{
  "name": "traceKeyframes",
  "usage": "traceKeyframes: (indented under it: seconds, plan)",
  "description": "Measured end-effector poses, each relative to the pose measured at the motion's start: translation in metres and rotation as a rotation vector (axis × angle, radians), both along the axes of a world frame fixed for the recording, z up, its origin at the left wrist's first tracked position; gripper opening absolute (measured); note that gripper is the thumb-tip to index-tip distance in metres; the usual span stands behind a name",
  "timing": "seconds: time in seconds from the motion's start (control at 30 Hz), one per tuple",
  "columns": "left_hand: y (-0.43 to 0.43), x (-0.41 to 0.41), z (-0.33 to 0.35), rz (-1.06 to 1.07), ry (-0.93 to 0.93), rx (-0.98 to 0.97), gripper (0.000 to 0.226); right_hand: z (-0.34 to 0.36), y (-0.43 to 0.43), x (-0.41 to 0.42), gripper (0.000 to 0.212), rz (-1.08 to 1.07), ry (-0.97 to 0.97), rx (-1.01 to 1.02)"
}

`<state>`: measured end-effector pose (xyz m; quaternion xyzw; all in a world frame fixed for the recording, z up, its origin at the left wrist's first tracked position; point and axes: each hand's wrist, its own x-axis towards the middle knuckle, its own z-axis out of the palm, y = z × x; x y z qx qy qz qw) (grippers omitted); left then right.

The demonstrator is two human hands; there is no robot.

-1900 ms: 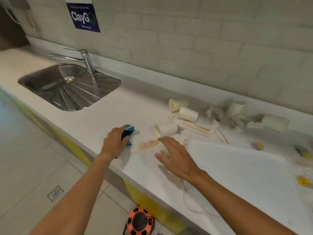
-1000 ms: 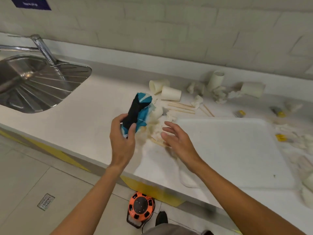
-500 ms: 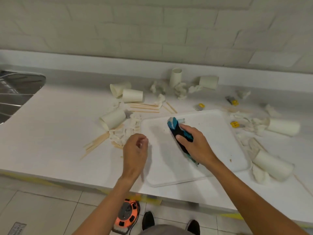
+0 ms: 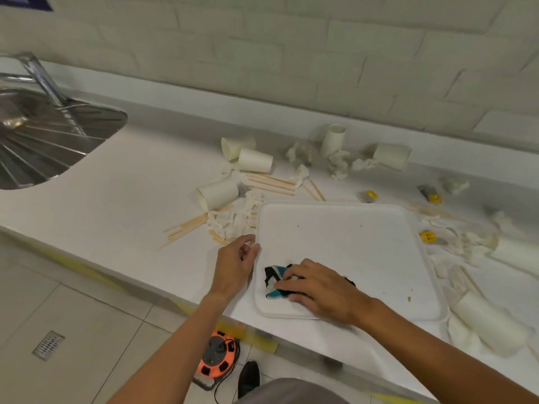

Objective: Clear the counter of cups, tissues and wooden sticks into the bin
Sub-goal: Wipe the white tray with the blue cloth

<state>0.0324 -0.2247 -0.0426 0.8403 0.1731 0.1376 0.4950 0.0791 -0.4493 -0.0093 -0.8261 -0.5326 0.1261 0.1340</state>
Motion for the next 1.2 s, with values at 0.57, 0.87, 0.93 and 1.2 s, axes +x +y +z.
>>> traceKeyframes:
  seconds: [0.57,0.87,0.93,1.2]
  plan:
    - [0.000,0.002,-0.005,0.017,-0.021,0.050,0.030,0.002,0.020,0.021,0.036,0.035,0.015,-0.039]
    - [-0.002,0.000,-0.004,0.019,-0.024,0.046,0.030,0.020,-0.026,0.030,0.033,0.153,0.091,-0.187]
    - [-0.002,0.000,-0.004,0.017,-0.031,0.049,0.029,0.024,-0.045,0.045,0.032,0.070,0.062,-0.228]
    - [-0.002,0.000,-0.006,0.026,-0.034,0.078,0.029,0.020,-0.032,0.022,0.032,0.085,0.075,-0.176]
